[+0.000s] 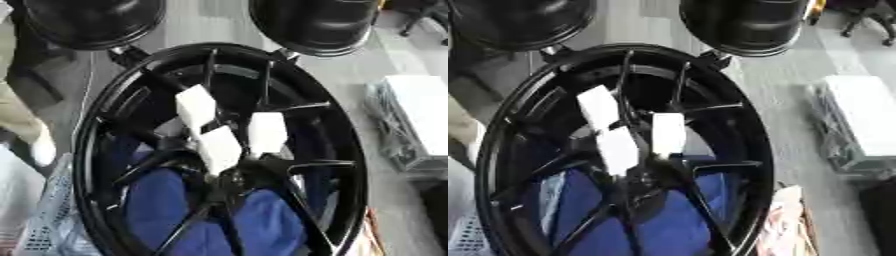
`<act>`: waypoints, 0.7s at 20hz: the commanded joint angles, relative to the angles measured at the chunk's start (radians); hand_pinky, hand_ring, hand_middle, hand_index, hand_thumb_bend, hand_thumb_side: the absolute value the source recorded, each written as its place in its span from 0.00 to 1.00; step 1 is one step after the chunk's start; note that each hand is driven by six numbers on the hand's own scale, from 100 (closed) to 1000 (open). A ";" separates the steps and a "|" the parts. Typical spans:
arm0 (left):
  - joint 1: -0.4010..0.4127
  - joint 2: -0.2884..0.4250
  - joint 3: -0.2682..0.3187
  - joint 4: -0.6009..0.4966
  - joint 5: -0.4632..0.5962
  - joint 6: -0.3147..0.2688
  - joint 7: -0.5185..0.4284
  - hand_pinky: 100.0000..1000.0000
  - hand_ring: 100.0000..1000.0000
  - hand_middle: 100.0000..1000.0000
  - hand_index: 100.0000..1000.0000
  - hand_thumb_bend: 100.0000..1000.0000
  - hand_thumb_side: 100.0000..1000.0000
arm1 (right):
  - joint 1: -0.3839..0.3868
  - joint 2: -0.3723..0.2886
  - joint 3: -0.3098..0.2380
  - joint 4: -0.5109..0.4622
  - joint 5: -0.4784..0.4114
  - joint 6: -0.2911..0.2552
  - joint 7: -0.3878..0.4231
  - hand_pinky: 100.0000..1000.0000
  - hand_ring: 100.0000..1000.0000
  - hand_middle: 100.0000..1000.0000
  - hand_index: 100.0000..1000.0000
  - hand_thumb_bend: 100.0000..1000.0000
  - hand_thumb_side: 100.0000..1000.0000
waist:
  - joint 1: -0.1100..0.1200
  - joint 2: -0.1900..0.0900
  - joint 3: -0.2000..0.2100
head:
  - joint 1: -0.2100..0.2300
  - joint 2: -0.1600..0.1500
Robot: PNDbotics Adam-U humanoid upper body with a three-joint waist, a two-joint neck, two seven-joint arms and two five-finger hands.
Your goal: Pull the pin out of the wheel hub.
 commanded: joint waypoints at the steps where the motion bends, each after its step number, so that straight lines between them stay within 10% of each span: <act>1: -0.010 0.020 0.005 -0.017 -0.002 0.002 0.000 0.74 0.70 0.76 0.71 0.22 0.77 | -0.008 -0.018 -0.008 -0.012 0.003 0.000 0.003 0.86 0.81 0.74 0.82 0.00 0.20 | 0.005 -0.025 -0.001 | 0.000 0.001; 14: -0.002 0.031 -0.004 -0.017 -0.003 0.010 -0.007 0.74 0.70 0.76 0.71 0.21 0.77 | -0.056 -0.079 0.083 -0.012 -0.135 -0.068 0.050 0.86 0.82 0.75 0.83 0.00 0.29 | -0.003 -0.027 -0.007 | -0.005 0.009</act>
